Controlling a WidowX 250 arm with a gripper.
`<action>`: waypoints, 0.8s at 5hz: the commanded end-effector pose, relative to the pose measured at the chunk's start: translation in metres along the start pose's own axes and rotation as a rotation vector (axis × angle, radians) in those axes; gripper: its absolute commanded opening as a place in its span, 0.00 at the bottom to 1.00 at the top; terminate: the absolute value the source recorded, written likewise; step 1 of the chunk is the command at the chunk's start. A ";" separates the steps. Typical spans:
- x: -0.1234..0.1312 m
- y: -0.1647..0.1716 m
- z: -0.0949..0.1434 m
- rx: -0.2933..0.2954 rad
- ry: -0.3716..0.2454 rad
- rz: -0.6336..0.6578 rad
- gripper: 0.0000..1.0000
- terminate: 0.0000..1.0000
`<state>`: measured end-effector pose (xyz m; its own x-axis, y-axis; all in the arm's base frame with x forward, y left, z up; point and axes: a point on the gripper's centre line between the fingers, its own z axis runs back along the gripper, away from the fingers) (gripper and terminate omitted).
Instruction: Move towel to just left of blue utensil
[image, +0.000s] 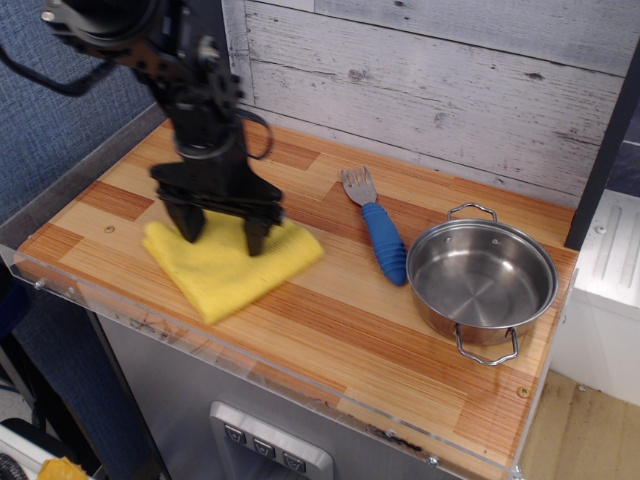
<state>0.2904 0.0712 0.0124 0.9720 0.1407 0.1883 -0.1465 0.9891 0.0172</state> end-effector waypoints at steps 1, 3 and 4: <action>-0.004 -0.037 0.022 -0.031 -0.047 -0.094 1.00 0.00; -0.016 -0.062 0.025 -0.037 -0.056 -0.174 1.00 0.00; -0.019 -0.065 0.027 -0.033 -0.053 -0.184 1.00 0.00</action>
<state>0.2740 0.0039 0.0195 0.9818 -0.0327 0.1870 0.0292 0.9993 0.0212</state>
